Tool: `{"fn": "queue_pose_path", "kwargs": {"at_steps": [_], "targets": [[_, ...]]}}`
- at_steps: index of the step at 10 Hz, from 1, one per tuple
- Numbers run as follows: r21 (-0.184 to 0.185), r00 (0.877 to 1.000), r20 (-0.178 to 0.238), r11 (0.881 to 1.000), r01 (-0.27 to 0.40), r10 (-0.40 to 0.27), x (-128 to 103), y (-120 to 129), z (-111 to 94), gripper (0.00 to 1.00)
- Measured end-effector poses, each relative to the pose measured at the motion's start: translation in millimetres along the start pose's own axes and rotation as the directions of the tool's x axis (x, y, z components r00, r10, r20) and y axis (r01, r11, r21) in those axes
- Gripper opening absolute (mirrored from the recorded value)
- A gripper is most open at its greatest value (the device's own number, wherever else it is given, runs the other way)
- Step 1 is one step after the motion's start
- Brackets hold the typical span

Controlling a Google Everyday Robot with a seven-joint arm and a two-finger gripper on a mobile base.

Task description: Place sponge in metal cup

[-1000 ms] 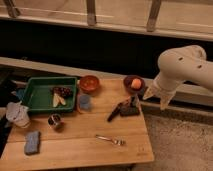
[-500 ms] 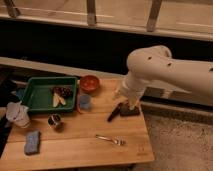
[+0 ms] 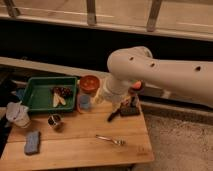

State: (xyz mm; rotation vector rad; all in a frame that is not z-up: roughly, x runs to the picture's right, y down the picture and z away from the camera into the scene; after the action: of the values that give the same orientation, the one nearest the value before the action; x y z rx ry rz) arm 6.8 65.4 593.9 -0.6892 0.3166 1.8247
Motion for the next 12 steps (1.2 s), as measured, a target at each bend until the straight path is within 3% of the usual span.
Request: {"fn": "queue_pose_path", "kwargs": {"at_steps": [3, 5, 8, 12], "targets": [[0.003, 1.000, 0.003, 1.000, 0.016, -0.016, 2, 3, 2, 0.61], [0.009, 0.998, -0.001, 0.998, 0.062, -0.062, 8, 20, 11, 0.61], [0.018, 0.987, -0.032, 0.987, 0.159, -0.158, 24, 83, 55, 0.61], [0.006, 0.959, -0.086, 0.962, 0.272, -0.271, 47, 159, 121, 0.61]]}}
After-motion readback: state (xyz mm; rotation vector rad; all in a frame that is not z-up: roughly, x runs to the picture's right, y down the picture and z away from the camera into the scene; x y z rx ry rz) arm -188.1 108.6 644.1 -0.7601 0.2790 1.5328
